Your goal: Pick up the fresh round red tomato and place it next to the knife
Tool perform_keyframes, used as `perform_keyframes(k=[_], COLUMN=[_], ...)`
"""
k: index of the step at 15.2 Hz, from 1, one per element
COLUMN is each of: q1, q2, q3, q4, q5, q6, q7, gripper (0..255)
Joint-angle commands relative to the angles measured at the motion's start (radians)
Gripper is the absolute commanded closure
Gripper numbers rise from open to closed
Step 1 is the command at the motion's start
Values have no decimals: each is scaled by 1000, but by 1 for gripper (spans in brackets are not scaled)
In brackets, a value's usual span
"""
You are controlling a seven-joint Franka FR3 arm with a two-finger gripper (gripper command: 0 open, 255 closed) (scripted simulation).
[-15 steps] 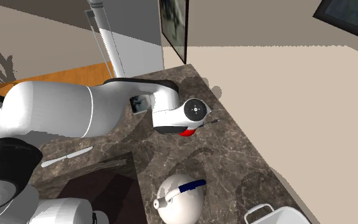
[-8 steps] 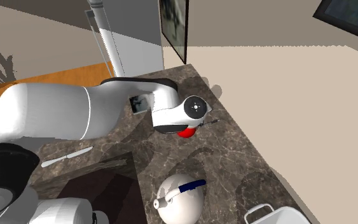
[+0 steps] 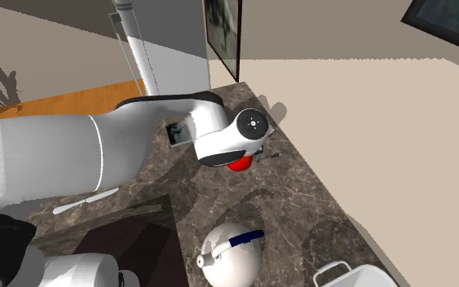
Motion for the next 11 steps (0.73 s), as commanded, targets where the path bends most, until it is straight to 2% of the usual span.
perform_keyframes(k=[1,11], q1=[-4,-34], q2=[-30,-114], q3=[7,52], q4=[7,79], q5=[-46,-182], q6=[-12,-104], q7=[37,165], gripper=[255,255])
